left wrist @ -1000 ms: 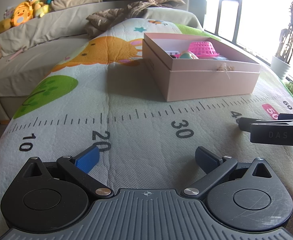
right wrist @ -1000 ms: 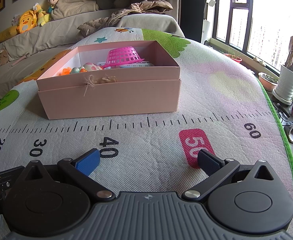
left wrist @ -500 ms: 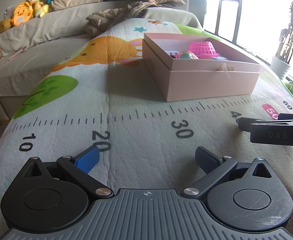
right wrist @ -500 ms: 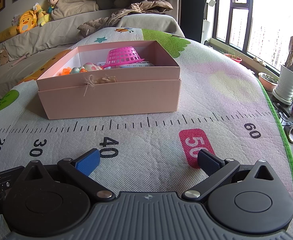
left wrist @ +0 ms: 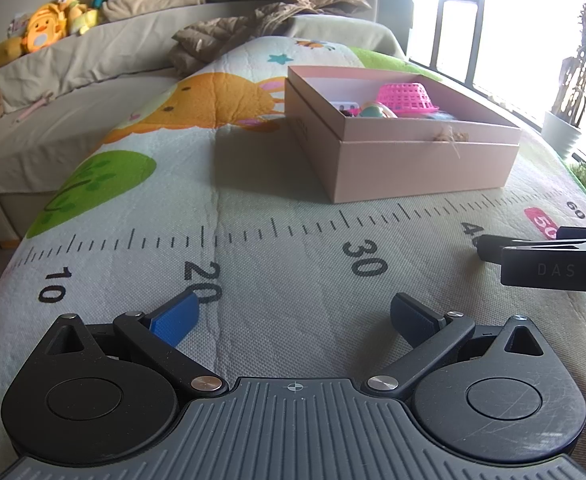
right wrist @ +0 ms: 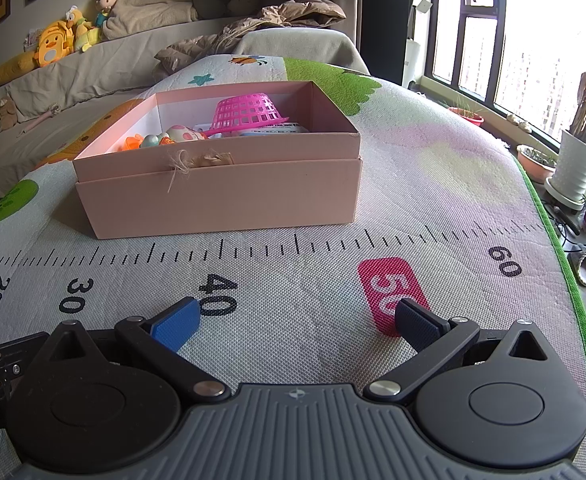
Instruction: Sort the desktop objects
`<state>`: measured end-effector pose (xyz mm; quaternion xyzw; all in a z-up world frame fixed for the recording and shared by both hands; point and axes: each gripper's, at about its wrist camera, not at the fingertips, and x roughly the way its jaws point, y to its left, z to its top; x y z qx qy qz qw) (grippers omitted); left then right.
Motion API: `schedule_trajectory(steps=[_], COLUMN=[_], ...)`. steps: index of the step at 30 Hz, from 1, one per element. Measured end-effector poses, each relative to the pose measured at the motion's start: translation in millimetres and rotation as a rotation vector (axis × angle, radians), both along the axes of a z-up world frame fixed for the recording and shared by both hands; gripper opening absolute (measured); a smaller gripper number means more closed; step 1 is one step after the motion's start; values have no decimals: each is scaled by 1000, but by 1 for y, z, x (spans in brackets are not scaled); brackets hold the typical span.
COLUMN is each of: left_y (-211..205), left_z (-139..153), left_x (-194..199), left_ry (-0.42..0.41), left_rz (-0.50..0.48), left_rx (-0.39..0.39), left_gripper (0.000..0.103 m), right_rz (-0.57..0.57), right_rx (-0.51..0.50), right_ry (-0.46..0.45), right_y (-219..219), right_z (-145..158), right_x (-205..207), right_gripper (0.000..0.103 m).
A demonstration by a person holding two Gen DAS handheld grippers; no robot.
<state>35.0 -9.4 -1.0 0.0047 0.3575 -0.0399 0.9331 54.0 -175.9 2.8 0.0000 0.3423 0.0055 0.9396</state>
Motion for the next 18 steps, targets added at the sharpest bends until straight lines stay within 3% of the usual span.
schedule_trajectory(steps=[18], left_y=[1], left_z=[0], left_x=[1], left_ry=[11], left_rz=[-8], left_rx=[8], left_gripper=[103], right_rz=[0], right_rx=[0], right_ry=[0], right_y=[0], right_z=[0], right_x=[0], right_gripper=[103])
